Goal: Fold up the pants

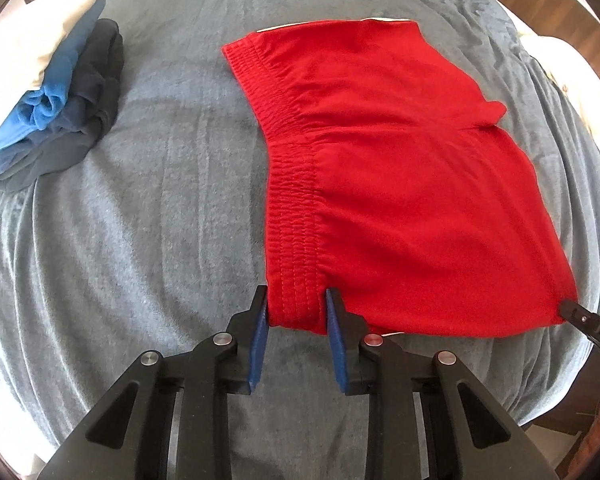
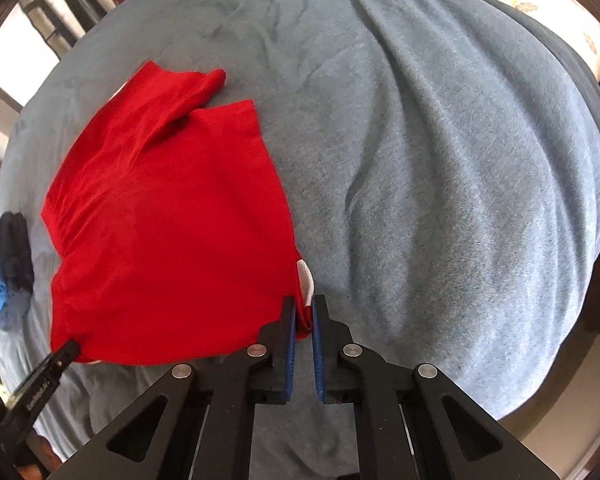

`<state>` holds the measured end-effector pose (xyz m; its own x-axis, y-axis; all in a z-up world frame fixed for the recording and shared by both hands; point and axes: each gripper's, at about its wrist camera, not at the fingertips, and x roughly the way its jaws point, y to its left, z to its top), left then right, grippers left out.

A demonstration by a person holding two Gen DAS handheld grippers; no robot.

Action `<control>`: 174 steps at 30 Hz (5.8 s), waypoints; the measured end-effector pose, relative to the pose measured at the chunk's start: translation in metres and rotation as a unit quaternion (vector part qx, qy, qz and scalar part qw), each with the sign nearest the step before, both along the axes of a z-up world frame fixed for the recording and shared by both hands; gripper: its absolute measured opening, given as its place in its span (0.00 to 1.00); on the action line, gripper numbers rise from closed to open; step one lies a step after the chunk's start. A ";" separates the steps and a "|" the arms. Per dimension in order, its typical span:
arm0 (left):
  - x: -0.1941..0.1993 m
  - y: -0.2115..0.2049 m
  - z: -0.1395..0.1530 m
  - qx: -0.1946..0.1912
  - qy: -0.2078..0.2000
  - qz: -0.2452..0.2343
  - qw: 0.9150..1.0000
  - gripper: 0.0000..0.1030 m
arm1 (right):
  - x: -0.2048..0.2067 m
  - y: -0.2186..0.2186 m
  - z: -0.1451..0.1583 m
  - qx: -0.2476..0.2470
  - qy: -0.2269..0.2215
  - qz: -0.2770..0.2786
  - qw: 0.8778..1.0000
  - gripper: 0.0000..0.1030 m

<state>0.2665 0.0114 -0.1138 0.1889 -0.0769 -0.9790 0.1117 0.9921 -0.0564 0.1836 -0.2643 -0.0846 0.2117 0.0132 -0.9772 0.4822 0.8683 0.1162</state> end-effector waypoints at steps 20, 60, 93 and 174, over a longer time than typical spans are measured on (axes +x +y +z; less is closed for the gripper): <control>0.033 0.000 0.054 -0.037 -0.023 0.038 0.998 0.26 | 0.052 0.000 0.080 -0.009 -0.077 0.013 0.997 0.07; 0.203 0.020 0.020 -0.027 -0.017 0.114 0.993 0.28 | 0.339 0.039 0.017 0.002 -0.041 0.205 0.978 0.06; 0.188 0.022 0.020 -0.028 -0.077 0.008 0.997 0.58 | 0.370 0.086 0.008 -0.098 -0.043 0.410 0.906 0.44; 0.249 -0.011 -0.006 0.060 -0.046 -0.077 0.994 0.68 | 0.398 0.063 -0.054 0.008 -0.042 0.374 0.927 0.37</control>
